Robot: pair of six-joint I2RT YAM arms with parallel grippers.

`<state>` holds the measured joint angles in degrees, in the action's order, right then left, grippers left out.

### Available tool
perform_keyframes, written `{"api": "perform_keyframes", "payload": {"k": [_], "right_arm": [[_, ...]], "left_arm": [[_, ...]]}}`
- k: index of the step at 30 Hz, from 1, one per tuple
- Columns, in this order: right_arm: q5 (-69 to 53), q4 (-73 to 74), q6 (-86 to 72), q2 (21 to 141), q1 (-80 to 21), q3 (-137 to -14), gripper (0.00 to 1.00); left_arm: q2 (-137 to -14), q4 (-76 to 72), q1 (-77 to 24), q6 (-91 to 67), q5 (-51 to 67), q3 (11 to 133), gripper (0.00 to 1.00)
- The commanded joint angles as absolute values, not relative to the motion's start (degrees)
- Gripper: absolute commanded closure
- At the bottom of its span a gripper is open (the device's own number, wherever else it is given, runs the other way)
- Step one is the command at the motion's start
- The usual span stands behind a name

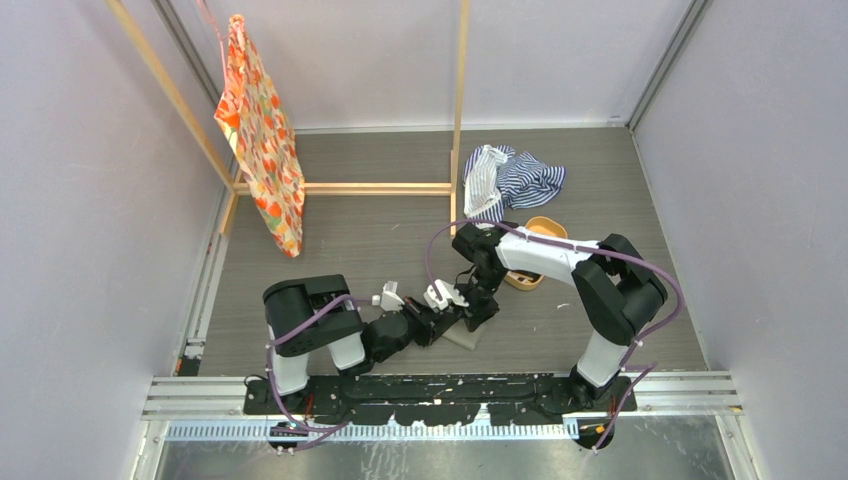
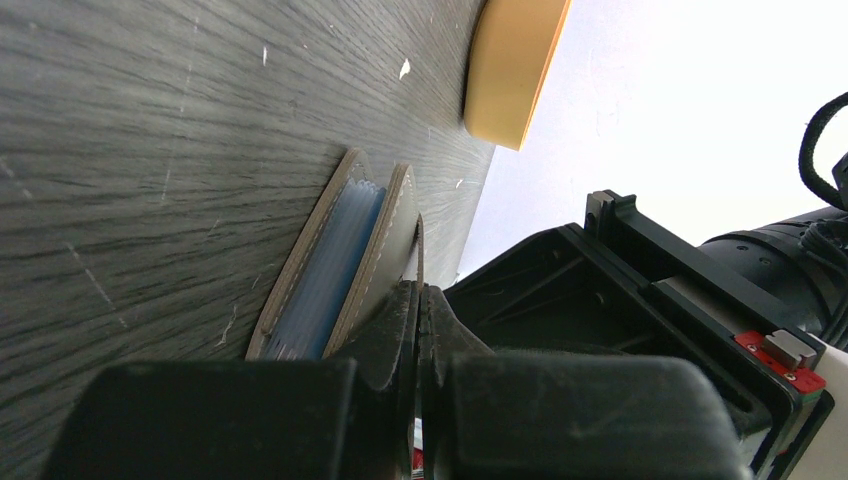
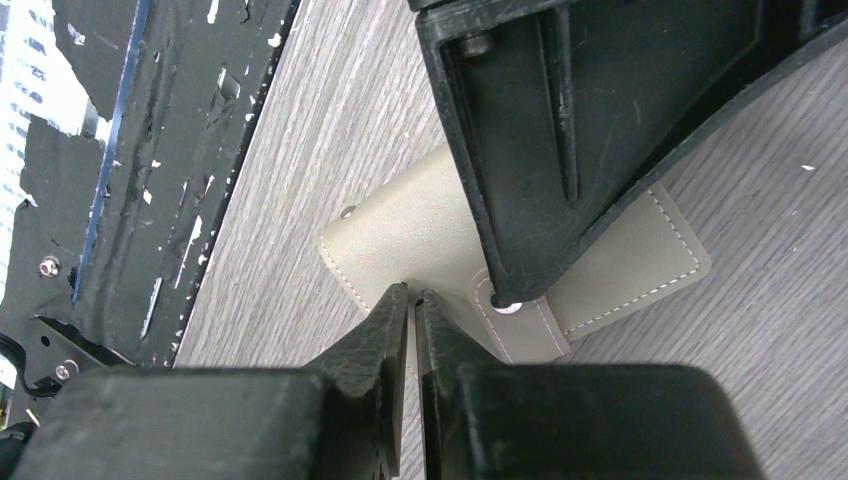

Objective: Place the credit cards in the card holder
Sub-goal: Close the card holder at the center of the board.

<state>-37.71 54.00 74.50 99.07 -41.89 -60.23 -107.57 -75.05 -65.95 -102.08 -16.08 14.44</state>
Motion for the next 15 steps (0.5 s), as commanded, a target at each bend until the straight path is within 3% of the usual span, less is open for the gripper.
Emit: {"api": "perform_keyframes", "payload": {"k": [1, 15], "right_arm": [[-33.75, 51.73, 74.88, 101.17, -42.22, -60.11, 0.87], [-34.29, 52.21, 73.83, 101.47, -42.20, -61.02, 0.85]], "left_arm": [[-107.53, -76.55, -66.88, -102.86, -17.07, 13.66, 1.00], [-111.25, -76.46, -67.02, -103.49, -17.95, 12.44, 1.00]]}}
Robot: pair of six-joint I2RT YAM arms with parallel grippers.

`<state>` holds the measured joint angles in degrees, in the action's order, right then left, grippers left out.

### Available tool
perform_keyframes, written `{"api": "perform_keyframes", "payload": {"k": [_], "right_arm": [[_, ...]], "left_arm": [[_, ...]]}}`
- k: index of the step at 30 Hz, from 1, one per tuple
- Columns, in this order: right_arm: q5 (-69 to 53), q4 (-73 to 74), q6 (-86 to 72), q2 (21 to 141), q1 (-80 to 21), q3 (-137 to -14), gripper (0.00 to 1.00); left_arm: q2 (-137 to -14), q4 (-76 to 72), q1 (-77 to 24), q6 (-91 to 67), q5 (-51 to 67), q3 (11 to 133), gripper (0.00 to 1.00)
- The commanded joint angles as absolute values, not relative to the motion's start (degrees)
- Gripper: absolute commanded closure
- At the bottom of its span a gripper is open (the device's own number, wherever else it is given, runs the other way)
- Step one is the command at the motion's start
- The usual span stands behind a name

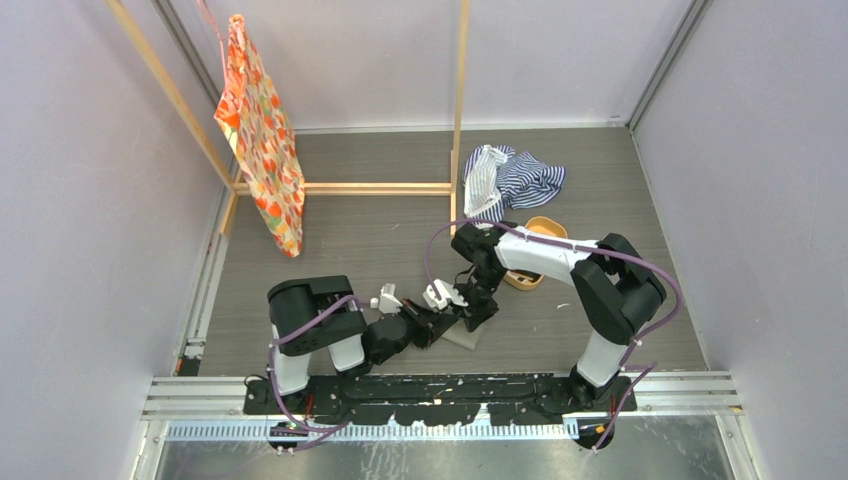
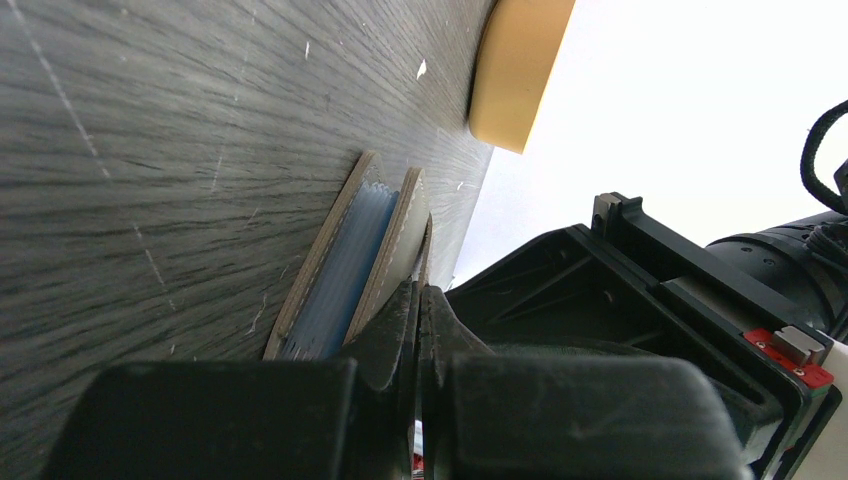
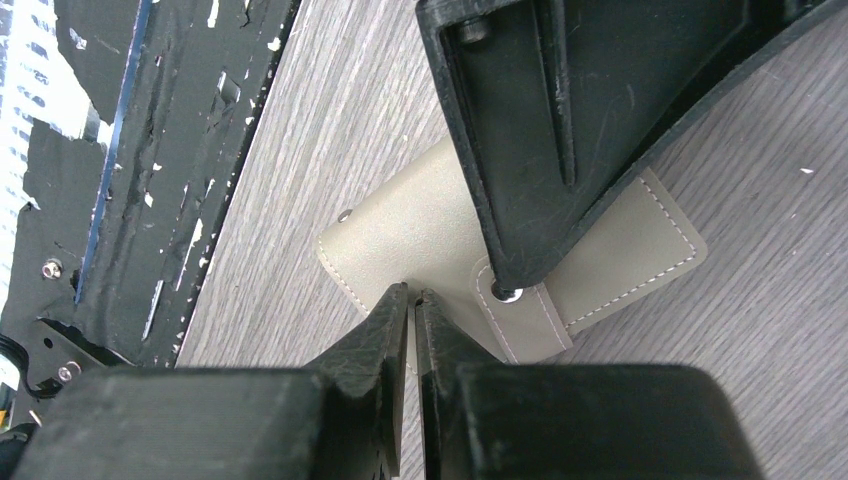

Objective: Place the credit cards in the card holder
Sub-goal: Close the card holder at the center of the board.

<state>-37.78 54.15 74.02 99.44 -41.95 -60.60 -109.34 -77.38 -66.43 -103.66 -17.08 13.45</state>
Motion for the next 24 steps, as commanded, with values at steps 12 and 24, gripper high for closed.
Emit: {"api": "perform_keyframes", "payload": {"k": [12, 24], "right_arm": [[-43.56, 57.02, 72.24, 99.54, -38.08, -65.31, 0.83], [-41.97, 48.95, 65.69, 98.48, -38.34, -64.86, 0.80]], "left_arm": [[-113.04, -76.46, -67.11, -103.53, -17.58, 12.22, 1.00], [-113.55, -76.46, -67.10, -103.62, -17.67, 12.17, 1.00]]}}
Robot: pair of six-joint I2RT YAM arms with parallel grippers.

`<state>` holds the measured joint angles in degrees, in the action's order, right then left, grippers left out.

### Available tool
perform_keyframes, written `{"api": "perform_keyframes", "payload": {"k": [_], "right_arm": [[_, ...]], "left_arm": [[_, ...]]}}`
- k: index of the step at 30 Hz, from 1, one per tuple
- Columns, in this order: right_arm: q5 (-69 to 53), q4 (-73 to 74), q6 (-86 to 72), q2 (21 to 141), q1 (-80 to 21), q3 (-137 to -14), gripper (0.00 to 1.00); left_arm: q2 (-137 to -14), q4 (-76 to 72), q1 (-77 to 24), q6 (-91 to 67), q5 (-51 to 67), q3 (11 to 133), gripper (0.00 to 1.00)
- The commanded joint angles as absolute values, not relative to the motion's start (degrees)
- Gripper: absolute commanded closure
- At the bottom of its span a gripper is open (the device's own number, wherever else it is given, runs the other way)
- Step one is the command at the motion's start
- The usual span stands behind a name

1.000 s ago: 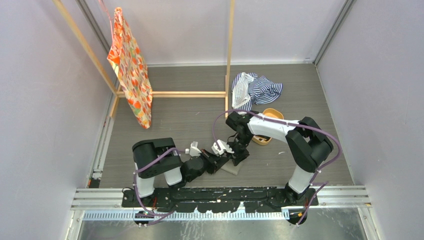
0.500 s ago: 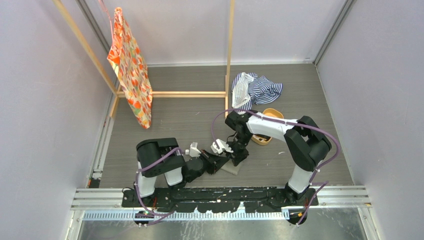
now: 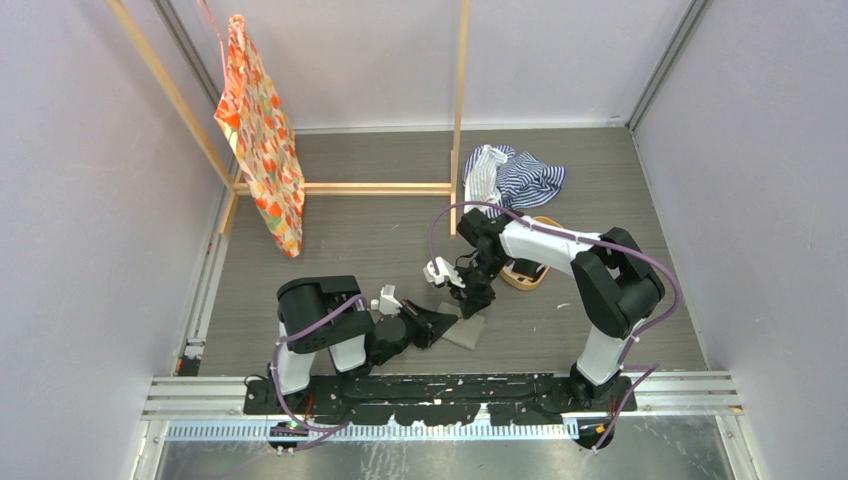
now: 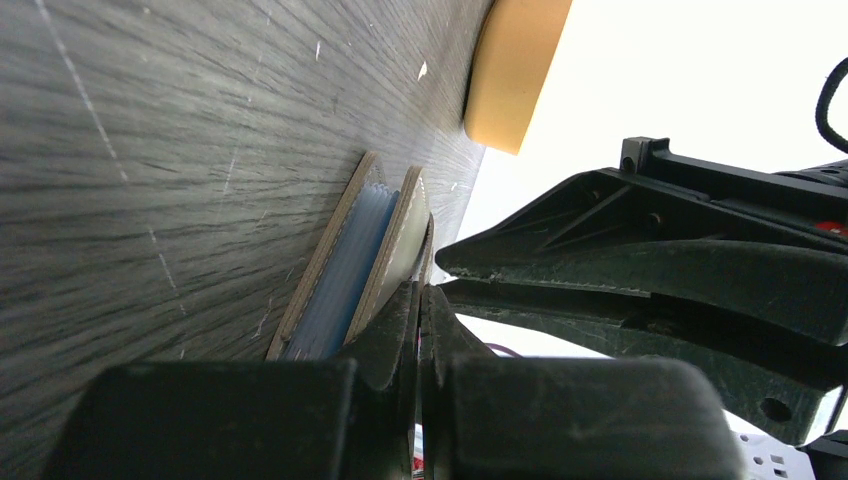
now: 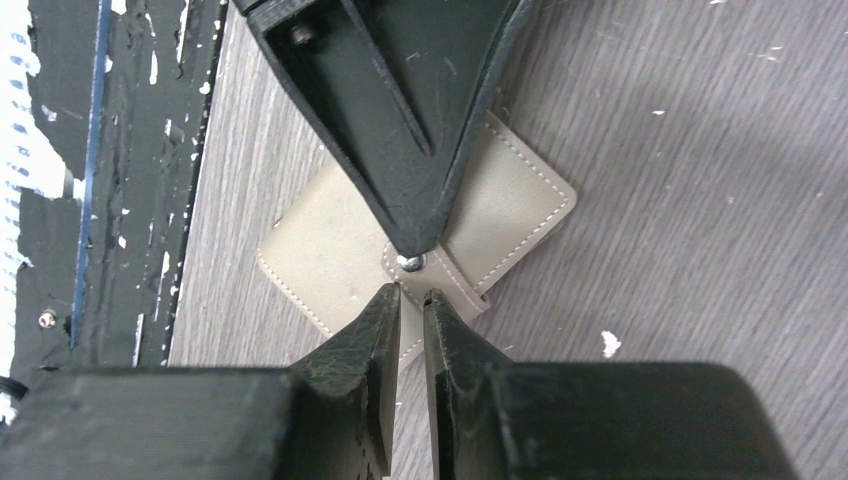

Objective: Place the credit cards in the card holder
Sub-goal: Close the card holder at the center of the board.

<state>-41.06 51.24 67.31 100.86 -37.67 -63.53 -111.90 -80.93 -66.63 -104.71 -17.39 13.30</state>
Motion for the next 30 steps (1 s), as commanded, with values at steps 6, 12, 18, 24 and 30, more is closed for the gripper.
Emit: {"api": "perform_keyframes", "payload": {"k": [6, 12, 18, 24, 30], "right_arm": [[-41.22, 49.08, 66.19, 98.77, -39.57, -64.54, 0.80], [-38.97, 49.06, 67.15, 99.64, -41.13, -63.78, 0.81], [-36.94, 48.61, 67.14, 100.69, -41.95, -63.46, 0.84], [-34.74, 48.78, 66.86, 102.22, -43.00, -63.57, 0.86], [-32.75, 47.47, 64.38, 103.51, -43.80, -63.90, 0.87]], "left_arm": [[-113.58, -76.46, -67.06, -103.58, -17.67, 12.07, 1.00], [-113.28, -76.53, -67.00, -103.62, -17.83, 11.66, 1.00], [-112.85, -76.62, -67.02, -103.54, -17.84, 11.43, 1.00], [-113.48, -78.13, -67.05, -103.44, -17.70, 11.34, 0.92], [-113.64, -79.25, -67.02, -103.32, -18.05, 10.97, 0.83]]}}
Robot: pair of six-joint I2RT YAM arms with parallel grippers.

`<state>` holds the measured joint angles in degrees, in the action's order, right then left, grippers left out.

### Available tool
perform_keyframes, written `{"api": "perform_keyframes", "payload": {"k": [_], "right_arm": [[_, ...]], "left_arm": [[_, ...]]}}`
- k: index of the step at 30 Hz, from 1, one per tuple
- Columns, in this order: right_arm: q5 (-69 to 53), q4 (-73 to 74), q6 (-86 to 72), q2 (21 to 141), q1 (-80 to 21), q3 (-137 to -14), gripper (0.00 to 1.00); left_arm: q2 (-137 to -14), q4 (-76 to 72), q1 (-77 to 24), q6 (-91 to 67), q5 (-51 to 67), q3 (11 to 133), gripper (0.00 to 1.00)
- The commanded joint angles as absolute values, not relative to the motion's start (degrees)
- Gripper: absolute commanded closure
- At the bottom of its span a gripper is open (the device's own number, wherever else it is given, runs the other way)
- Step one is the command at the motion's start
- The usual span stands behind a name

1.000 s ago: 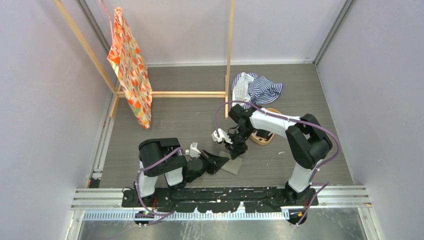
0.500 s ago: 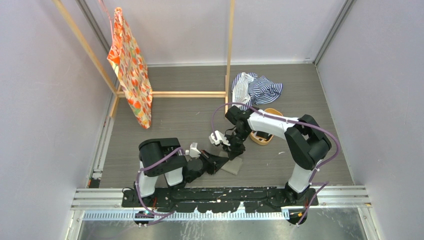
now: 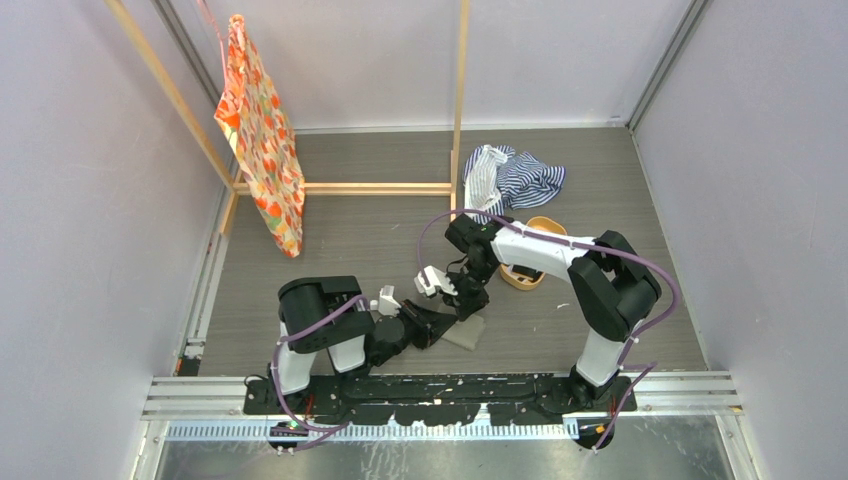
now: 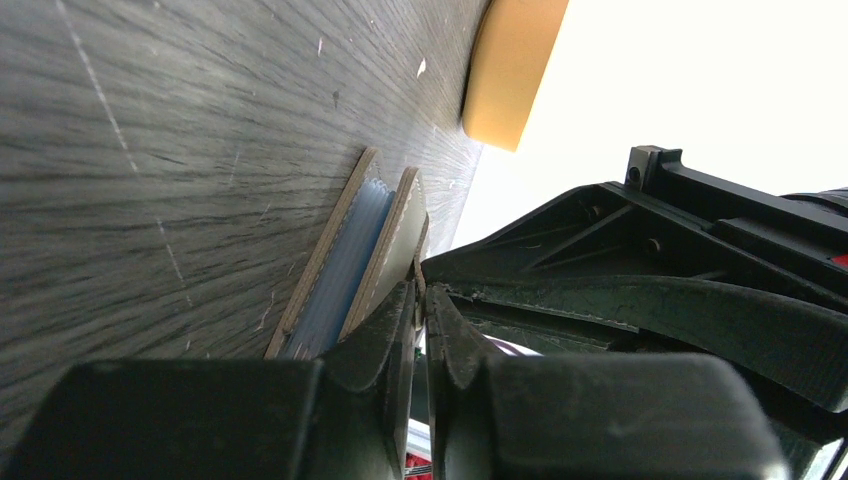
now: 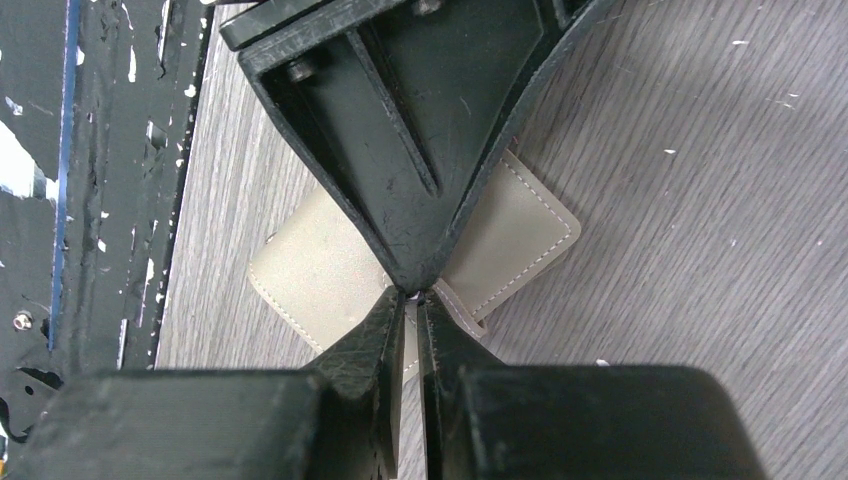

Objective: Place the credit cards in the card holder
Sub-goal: Close the card holder at the center of the board.

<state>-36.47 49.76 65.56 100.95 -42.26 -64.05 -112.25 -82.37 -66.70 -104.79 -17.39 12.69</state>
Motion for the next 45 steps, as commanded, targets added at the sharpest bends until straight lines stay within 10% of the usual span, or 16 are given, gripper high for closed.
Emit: {"api": "perform_keyframes", "payload": {"k": [1, 45], "right_arm": [[-32.48, 47.32, 64.08, 103.70, -43.92, -63.90, 0.87], [-15.22, 48.49, 43.86, 110.38, -52.98, -73.37, 0.86]], "left_arm": [[-113.49, -79.35, -67.04, -103.35, -18.22, 10.80, 0.82], [-95.51, -70.38, -64.44, -96.13, -24.78, 1.47, 0.87]]}}
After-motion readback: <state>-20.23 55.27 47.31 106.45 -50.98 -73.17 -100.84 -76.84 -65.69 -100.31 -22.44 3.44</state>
